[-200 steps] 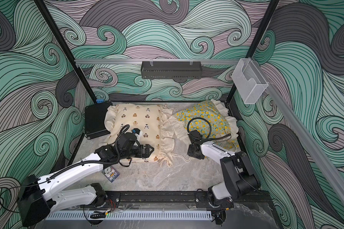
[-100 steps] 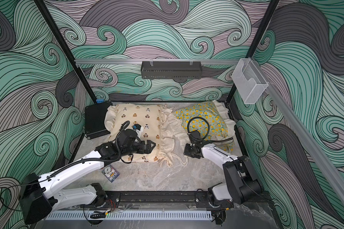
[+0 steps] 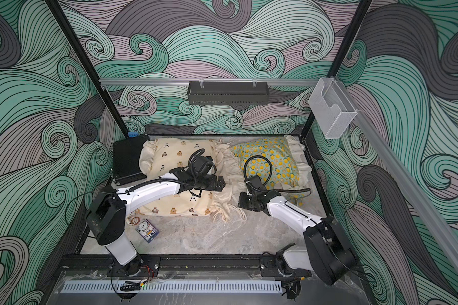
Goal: Zip up pillowcases
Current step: Adjust the pillowcase at the center of the board.
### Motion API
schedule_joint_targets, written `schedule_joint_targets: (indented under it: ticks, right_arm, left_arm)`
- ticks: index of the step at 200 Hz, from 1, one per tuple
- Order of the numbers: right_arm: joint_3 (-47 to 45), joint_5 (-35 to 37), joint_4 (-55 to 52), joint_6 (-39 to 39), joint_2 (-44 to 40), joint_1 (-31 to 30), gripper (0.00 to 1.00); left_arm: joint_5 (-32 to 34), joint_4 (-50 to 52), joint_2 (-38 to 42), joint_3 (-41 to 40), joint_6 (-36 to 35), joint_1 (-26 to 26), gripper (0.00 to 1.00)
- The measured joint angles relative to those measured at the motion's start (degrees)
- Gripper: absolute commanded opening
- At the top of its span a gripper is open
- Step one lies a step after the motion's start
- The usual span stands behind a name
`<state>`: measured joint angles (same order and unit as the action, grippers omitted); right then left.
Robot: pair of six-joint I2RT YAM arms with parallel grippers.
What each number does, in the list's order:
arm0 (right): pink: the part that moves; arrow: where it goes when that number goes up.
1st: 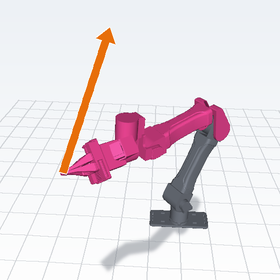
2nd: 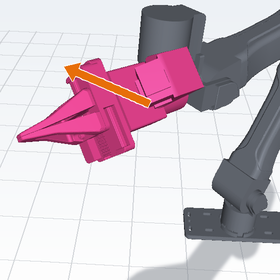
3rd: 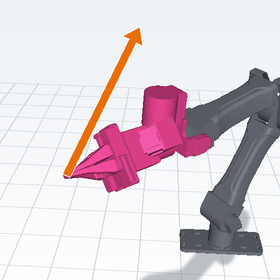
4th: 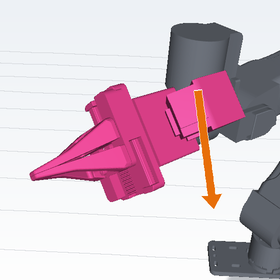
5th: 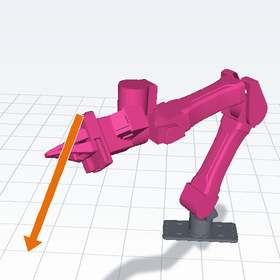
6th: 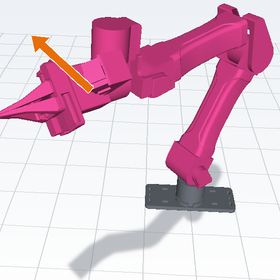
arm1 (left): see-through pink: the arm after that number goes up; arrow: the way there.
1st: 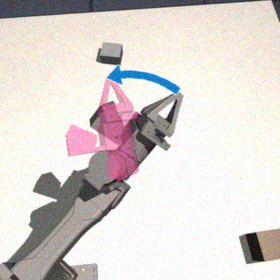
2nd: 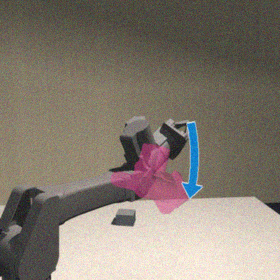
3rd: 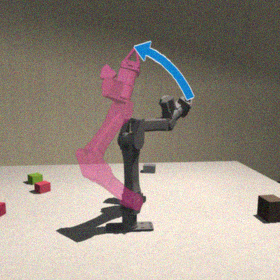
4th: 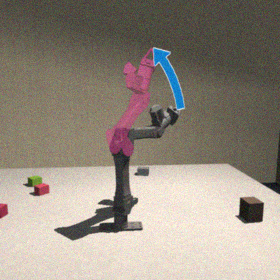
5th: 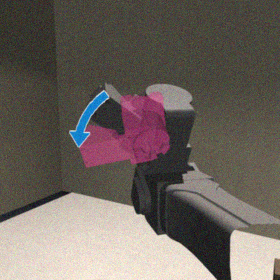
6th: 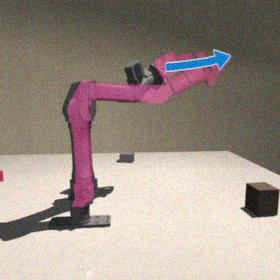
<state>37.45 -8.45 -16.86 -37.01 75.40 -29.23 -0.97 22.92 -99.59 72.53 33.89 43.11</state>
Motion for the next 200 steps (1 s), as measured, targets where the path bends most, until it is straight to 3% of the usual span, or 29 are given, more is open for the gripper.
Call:
schedule_joint_targets:
  ticks: [74,161,200]
  right_arm:
    - [2.4,-0.2,0.5,-1.7,0.0,-5.3,0.00]
    - [13.3,0.5,5.3,-4.4,11.4,-15.1,0.00]
    - [14.3,1.0,5.4,-4.1,12.3,-16.2,0.14]
  left_arm:
    - [-1.7,-1.2,-4.4,-3.5,3.6,-8.9,0.99]
    - [-2.6,-1.4,3.2,-12.4,4.1,-19.4,0.99]
    - [-4.9,-1.2,5.4,-14.0,4.3,-19.7,0.99]
